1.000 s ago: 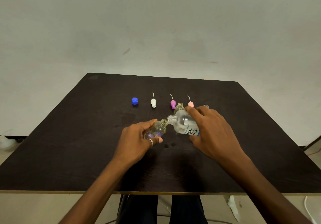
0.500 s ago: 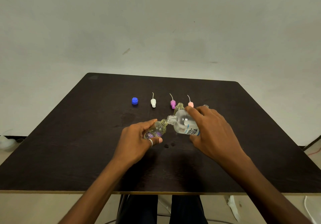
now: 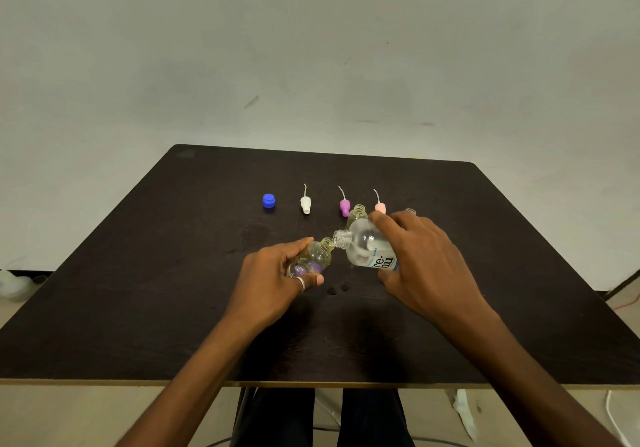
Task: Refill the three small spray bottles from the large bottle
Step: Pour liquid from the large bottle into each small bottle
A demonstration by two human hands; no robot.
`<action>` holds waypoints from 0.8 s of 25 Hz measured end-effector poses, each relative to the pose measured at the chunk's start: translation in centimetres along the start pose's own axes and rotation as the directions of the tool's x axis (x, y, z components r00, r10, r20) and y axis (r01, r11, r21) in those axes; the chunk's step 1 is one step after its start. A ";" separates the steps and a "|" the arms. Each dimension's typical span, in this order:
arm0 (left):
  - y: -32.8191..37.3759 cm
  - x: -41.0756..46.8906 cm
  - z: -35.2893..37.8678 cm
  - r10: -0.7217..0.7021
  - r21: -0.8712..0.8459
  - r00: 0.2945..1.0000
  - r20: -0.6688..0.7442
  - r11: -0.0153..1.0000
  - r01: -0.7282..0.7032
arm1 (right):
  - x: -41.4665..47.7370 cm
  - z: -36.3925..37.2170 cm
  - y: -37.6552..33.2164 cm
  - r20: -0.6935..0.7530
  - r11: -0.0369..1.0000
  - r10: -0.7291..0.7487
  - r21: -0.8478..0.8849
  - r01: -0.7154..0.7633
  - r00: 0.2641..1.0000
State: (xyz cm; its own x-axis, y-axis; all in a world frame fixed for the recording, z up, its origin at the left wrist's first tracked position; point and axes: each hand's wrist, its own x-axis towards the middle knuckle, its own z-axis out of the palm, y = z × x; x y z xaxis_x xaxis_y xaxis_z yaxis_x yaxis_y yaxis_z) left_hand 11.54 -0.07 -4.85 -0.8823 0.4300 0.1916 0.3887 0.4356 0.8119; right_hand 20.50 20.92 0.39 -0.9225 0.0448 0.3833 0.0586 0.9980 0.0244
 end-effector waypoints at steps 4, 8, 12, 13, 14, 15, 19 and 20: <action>0.1 0.0 0.0 0.009 0.014 1.000 -0.003 1.000 -0.009 | 0.0 0.0 0.0 -0.007 1.000 0.003 0.001 -0.003 1.000; 0.0 0.0 0.0 0.001 -0.017 1.000 -0.005 1.000 -0.002 | 0.1 0.0 0.0 -0.004 1.000 0.000 -0.001 0.000 1.000; 0.1 -0.1 0.0 0.003 -0.015 1.000 -0.003 1.000 -0.003 | 0.1 0.0 0.0 -0.001 1.000 0.002 0.001 -0.002 1.000; 0.1 0.0 0.0 0.002 -0.012 1.000 -0.002 1.000 -0.002 | 0.1 0.0 0.0 -0.002 1.000 0.001 0.003 -0.001 1.000; 0.1 0.0 0.0 0.001 -0.009 1.000 -0.001 1.000 -0.001 | 0.1 0.0 0.0 -0.002 1.000 -0.001 0.002 0.001 1.000; 0.0 0.0 0.0 0.002 -0.007 1.000 0.000 1.000 -0.002 | 0.1 0.0 0.0 -0.002 1.000 -0.002 0.002 0.002 1.000; 0.0 0.0 0.0 0.005 0.015 1.000 0.003 1.000 -0.005 | 0.1 0.0 0.0 -0.001 1.000 -0.003 0.001 0.003 1.000; 0.0 0.1 0.0 0.004 0.016 1.000 0.003 1.000 -0.004 | 0.1 0.0 0.0 -0.002 1.000 -0.001 0.000 0.001 1.000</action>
State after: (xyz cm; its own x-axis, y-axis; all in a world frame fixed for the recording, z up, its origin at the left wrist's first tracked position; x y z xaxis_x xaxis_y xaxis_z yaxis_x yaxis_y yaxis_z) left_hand 11.50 0.01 -4.84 -0.8798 0.4343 0.1930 0.3964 0.4466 0.8021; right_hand 20.39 20.94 0.41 -0.9217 0.0432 0.3854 0.0573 0.9980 0.0253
